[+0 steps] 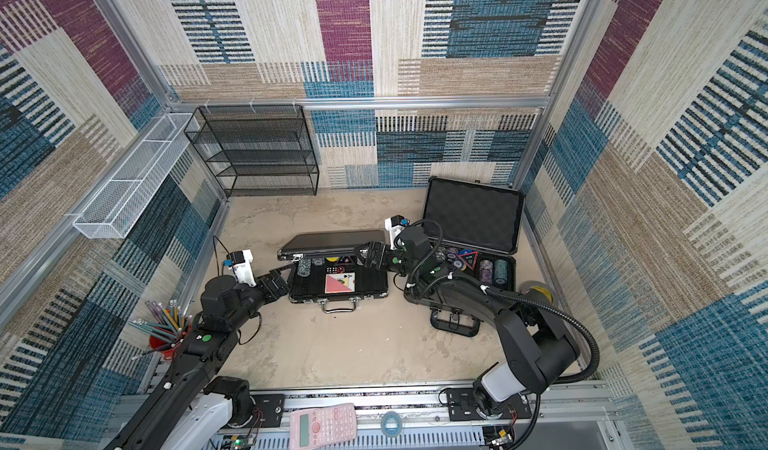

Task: Open the poker set cases
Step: Open the case lid on the poker set case.

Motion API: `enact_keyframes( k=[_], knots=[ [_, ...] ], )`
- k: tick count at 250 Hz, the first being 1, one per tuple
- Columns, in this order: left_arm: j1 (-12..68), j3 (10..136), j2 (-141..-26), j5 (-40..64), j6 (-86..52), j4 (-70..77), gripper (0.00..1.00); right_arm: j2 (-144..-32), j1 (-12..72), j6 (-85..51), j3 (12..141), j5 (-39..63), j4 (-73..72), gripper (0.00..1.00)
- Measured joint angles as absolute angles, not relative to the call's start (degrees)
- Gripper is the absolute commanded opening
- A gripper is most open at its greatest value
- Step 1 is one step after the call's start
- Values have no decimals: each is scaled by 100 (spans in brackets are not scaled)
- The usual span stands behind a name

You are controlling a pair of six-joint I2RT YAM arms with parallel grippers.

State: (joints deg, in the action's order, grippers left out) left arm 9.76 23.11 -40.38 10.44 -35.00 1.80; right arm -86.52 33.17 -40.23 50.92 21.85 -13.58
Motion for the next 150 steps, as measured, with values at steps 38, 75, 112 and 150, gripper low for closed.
enact_keyframes(
  k=[38,75,112,150],
  knots=[
    [978,2248,-4053,945,-3483,106,100,-8735,3277,-3870,5398,2189,-1382,99],
    [980,2143,-4340,965,-3481,99,99,-8788,3205,-3782,5588,2189,-1334,100],
    [980,2150,-4838,1092,-3468,130,98,-8844,3111,-3719,5717,2189,-1297,100],
    [980,2244,-5474,1243,-3433,187,98,-8890,3011,-3695,5804,2189,-1253,100]
  ],
)
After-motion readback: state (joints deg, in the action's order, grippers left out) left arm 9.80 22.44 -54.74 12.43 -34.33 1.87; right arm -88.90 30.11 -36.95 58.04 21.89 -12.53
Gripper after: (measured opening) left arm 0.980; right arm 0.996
